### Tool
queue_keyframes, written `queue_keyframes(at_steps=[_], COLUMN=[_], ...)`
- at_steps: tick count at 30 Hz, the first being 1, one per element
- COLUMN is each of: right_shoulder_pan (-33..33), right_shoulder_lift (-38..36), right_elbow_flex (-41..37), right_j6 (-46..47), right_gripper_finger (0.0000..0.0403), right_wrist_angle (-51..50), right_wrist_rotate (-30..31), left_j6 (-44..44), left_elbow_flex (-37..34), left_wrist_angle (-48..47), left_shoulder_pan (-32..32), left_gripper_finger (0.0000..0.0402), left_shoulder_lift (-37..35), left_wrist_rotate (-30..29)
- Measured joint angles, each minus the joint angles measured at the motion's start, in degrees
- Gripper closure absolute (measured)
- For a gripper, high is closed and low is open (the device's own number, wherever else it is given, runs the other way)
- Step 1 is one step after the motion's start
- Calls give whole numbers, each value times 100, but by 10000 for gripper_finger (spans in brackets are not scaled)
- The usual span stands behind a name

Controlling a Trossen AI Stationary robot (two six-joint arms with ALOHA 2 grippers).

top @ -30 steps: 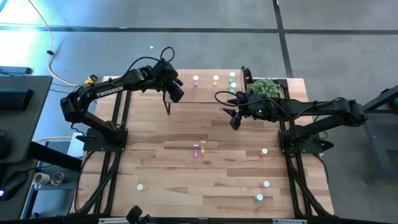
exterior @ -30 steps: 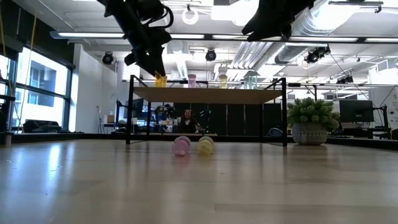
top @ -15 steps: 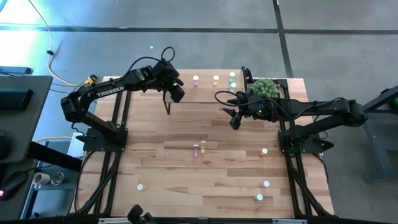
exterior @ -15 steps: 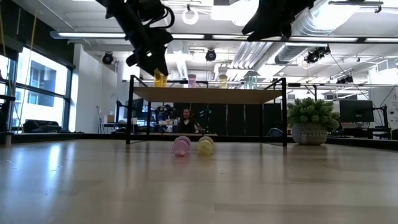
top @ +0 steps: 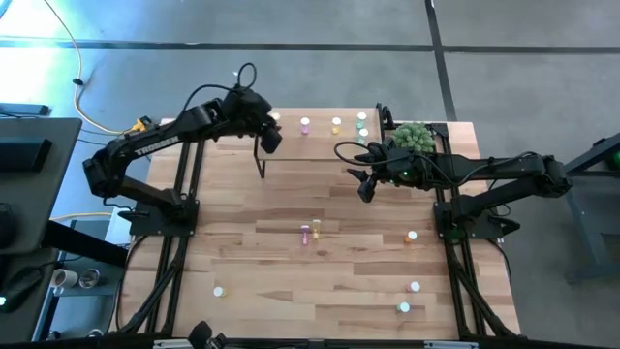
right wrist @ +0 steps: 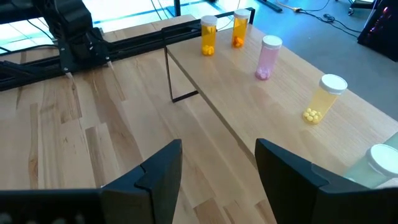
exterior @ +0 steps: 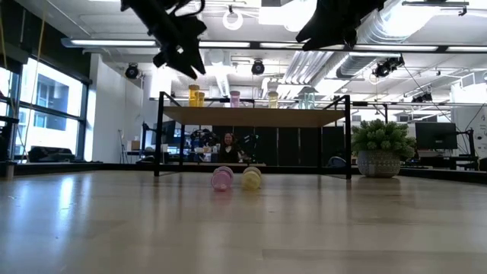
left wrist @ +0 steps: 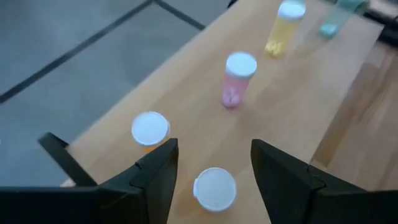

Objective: Pick and place medicine bottles onto shelf by color
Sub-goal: Put the green pill bottle on the shelf aligned with the other green pill bottles

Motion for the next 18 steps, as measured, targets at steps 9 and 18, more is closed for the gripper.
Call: queue_keyframes(at_steps=[9, 18], right_shoulder_pan=[3, 6], right_shoulder_lift=[0, 0], right_elbow_flex=[0, 2], right_j6=[458, 1092], right_gripper_finger=[208, 208], right_wrist_angle=[-145, -435], right_wrist_rotate=[-131, -442], left_j6=[361, -48], left_elbow_flex=[7, -1153], left_wrist_angle=[-344, -57], left_shoulder_pan=[-254, -895], left_gripper_finger=[209, 209], left_shoulder_lift=[-993, -1954], left_wrist_rotate=[316, 322])
